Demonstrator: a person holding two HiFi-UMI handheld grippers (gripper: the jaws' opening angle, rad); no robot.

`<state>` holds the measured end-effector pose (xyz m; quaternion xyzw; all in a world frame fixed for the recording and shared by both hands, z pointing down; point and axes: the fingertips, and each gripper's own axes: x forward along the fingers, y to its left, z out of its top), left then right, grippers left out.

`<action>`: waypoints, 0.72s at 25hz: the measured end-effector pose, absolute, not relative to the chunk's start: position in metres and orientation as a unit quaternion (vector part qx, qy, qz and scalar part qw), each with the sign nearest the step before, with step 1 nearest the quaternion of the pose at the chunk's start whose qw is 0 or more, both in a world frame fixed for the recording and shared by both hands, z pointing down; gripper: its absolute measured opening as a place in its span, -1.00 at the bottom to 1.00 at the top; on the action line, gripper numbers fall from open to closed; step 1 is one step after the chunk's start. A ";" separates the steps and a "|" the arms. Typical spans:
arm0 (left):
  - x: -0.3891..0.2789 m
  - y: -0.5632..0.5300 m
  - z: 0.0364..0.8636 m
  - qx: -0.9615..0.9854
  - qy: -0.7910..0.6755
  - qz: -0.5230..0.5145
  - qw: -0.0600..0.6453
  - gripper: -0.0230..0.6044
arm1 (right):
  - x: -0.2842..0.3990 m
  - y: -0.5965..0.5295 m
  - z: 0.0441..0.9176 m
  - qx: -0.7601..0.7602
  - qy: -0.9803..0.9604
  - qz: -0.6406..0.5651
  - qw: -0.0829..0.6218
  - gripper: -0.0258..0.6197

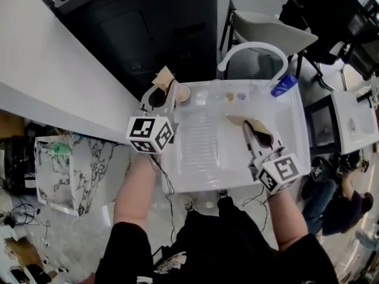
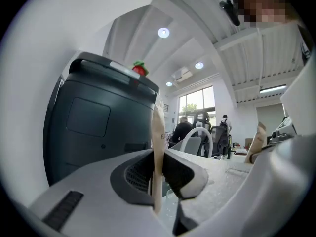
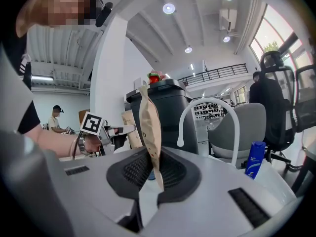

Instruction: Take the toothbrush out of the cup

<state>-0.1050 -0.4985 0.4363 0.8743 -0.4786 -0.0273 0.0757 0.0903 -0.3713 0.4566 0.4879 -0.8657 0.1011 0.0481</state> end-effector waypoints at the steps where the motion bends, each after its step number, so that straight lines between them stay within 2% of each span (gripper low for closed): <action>1: -0.105 -0.489 0.427 0.877 -0.476 -0.029 0.064 -0.78 | 0.088 -0.368 0.455 0.488 -0.866 0.099 0.046 -0.83; 8: -0.108 -0.421 0.377 0.881 -0.471 -0.035 0.022 -0.78 | 0.072 -0.343 0.437 0.487 -0.869 0.083 0.030 -0.83; 18: -0.122 -0.337 0.359 0.873 -0.487 -0.018 -0.001 -0.78 | 0.048 -0.309 0.419 0.484 -0.872 0.068 0.014 -0.83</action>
